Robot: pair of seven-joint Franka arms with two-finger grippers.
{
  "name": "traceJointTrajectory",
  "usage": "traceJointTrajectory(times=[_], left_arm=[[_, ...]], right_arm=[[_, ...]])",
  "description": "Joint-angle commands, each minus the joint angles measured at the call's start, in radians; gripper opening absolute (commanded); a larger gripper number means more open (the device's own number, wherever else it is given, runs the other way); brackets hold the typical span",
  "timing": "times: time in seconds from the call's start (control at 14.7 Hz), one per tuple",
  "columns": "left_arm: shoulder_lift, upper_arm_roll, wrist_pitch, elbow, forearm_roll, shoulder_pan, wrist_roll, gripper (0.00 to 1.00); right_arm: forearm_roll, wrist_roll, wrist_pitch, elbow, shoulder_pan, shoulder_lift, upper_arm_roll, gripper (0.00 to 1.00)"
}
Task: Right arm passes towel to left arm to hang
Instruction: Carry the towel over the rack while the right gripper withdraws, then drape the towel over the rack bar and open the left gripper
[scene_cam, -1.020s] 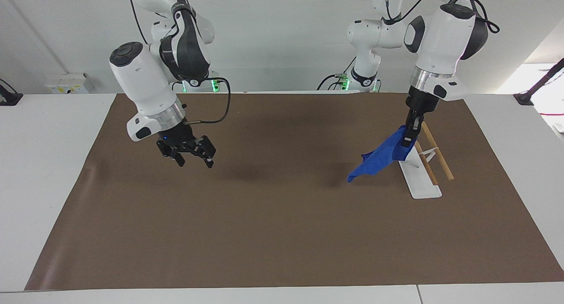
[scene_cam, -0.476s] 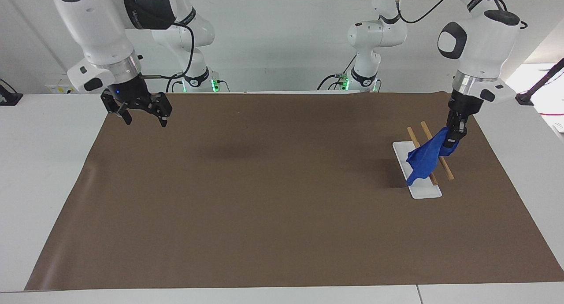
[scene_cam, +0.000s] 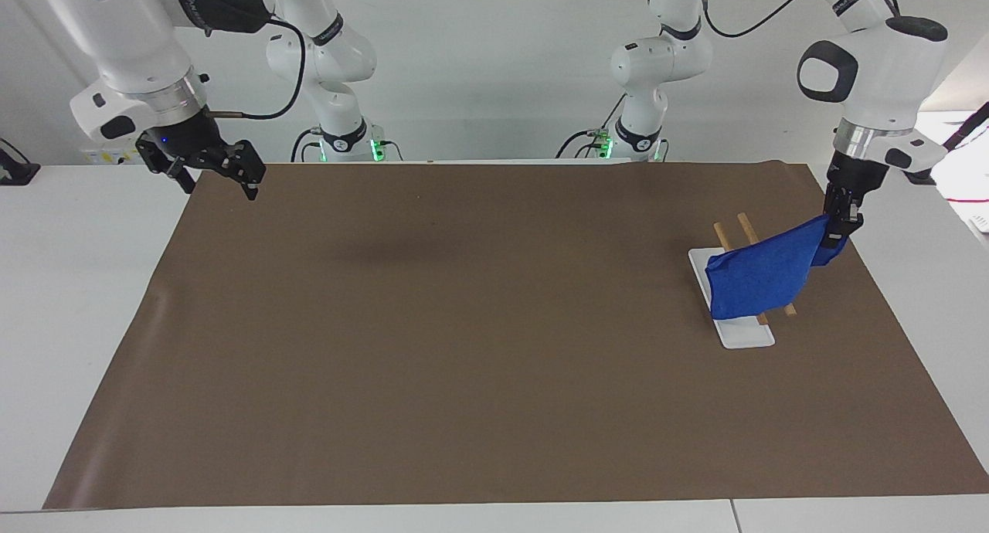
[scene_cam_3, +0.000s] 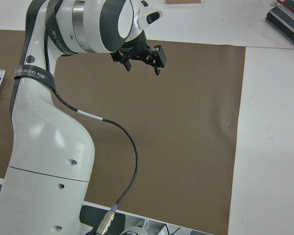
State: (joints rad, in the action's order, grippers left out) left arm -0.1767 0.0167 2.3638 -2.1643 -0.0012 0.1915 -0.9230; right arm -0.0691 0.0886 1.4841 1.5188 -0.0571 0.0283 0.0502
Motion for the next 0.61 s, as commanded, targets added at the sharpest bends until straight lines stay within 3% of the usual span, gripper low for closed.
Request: traceJointTrajectory(times=[0.0, 0.48, 0.54], left_arm=[[-0.041, -0.011, 0.060, -0.068, 0.017, 0.037, 0.044, 0.00], [-0.033, -0.011, 0.094, -0.134, 0.017, 0.020, 0.044, 0.00], [-0.030, -0.011, 0.097, -0.132, 0.017, 0.023, 0.046, 0.22]], right_arm=[[-0.003, 0.005, -0.007, 0.024, 0.040, -0.027, 0.005, 1.00], [-0.003, -0.004, 0.005, 0.047, 0.074, -0.036, -0.072, 1.00], [-0.003, -0.006, 0.005, 0.047, 0.063, -0.036, -0.072, 1.00]])
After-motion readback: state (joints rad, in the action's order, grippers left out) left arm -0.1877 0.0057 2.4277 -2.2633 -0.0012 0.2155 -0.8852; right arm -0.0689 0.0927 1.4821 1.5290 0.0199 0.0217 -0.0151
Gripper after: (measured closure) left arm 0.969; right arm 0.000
